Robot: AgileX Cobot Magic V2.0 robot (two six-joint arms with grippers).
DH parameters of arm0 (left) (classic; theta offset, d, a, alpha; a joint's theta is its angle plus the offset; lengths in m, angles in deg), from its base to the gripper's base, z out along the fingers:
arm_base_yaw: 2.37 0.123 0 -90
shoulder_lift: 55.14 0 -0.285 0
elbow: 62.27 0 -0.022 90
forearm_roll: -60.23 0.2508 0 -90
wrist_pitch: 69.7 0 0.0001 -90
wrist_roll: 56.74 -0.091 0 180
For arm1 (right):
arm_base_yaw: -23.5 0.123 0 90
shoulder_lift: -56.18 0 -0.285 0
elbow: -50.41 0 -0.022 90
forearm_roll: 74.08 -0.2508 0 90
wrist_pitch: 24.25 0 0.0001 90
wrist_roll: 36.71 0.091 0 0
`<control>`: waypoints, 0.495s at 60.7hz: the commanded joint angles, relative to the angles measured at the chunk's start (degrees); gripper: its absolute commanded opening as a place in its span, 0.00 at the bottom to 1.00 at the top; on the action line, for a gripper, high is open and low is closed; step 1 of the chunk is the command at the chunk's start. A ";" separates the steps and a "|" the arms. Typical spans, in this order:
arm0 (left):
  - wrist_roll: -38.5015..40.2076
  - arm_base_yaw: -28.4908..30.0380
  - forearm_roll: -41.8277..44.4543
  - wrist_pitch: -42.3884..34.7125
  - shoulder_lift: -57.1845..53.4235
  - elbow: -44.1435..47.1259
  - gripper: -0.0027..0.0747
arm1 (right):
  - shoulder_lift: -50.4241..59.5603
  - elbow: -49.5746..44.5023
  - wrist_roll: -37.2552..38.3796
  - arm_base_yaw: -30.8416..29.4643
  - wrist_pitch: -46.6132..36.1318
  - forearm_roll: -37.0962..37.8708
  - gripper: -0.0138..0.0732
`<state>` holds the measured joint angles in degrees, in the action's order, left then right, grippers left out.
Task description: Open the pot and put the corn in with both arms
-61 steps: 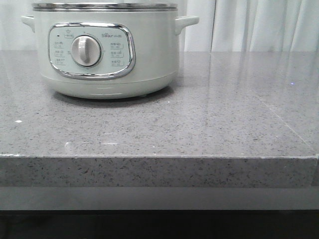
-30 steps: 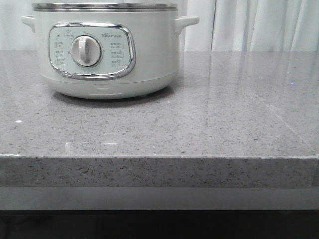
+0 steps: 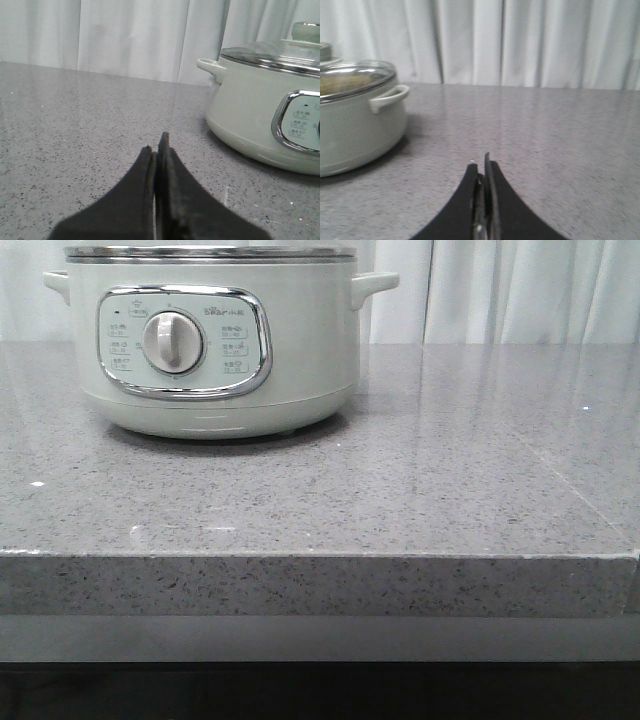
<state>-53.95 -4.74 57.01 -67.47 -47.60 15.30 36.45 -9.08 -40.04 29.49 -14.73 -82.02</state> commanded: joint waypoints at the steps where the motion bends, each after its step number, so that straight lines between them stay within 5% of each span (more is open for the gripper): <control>1: 0.09 -0.53 -0.07 -4.72 -1.14 0.28 0.01 | 4.19 -4.83 -0.09 -2.56 -8.79 0.31 0.08; 16: 0.09 -0.53 -0.07 -4.72 -1.14 0.28 0.01 | 13.85 -19.03 -0.09 -3.90 -13.08 0.31 0.08; 30: 0.09 -0.53 -0.07 -4.72 -1.04 0.28 0.01 | 13.90 -19.29 -0.09 -3.82 -9.84 0.31 0.08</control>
<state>-53.95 -4.74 57.01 -67.47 -47.60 15.30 48.97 -28.34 -40.04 25.87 -20.46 -82.02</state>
